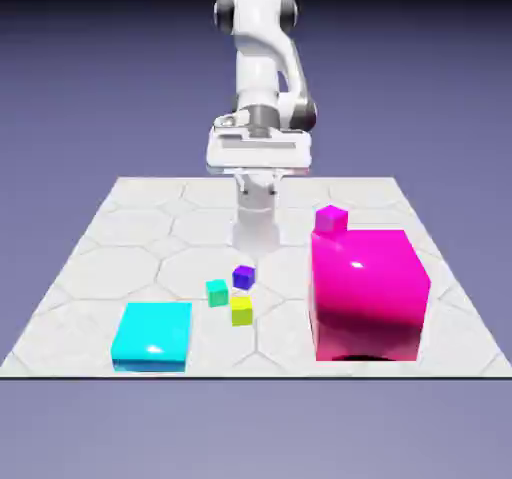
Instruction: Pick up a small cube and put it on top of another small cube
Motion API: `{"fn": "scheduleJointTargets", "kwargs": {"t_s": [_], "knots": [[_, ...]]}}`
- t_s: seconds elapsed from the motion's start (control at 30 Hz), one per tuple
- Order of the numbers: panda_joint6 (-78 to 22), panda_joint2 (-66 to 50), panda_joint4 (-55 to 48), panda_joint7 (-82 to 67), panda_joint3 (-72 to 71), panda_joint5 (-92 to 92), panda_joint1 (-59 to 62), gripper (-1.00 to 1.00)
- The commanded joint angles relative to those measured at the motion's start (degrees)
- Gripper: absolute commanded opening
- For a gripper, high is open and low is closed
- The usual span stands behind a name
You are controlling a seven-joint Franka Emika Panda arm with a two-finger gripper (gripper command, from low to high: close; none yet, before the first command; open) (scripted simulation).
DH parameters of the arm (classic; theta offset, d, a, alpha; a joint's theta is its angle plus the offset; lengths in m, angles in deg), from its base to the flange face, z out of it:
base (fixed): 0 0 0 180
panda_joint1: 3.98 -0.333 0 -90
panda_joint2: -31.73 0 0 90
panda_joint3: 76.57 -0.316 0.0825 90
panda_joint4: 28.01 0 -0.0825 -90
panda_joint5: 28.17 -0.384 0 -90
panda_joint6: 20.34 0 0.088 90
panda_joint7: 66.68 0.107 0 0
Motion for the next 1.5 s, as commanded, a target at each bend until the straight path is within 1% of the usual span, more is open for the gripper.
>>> {"fn": "scheduleJointTargets", "kwargs": {"t_s": [0.0, 0.37, 0.4, 0.43, 0.7, 0.73, 0.77, 0.8, 1.07, 1.13, 1.47], "knots": [[-2.5, -1.9, 0.7, 0.7, 1.1, -0.3, -0.1, 0.0], [-29.9, -22.7, 8.1, 8.7, 13.0, -4.0, -0.6, 0.0], [-31.1, -23.6, 8.4, 9.0, 13.6, -4.1, -0.7, 0.0], [-31.1, -23.6, 8.4, 9.0, 13.6, -4.1, -0.7, 0.0], [-15.2, -40.2, 8.6, -0.4, 3.5, -17.9, 4.1, 0.0], [-15.1, -40.3, 8.6, -0.4, 3.4, -17.9, 4.1, 0.0], [-15.1, -40.3, 8.6, -0.4, 3.4, -17.9, 4.1, -1.0], [-15.1, -40.3, 8.6, -0.4, 3.4, -17.9, 4.1, -1.0], [-31.0, -23.7, 8.4, 9.0, 13.5, -4.2, -0.6, -1.0], [-31.1, -23.6, 8.4, 9.0, 13.6, -4.1, -0.7, -1.0], [-54.9, -9.4, -7.0, 33.9, -6.3, -19.4, 4.2, -1.0]]}}
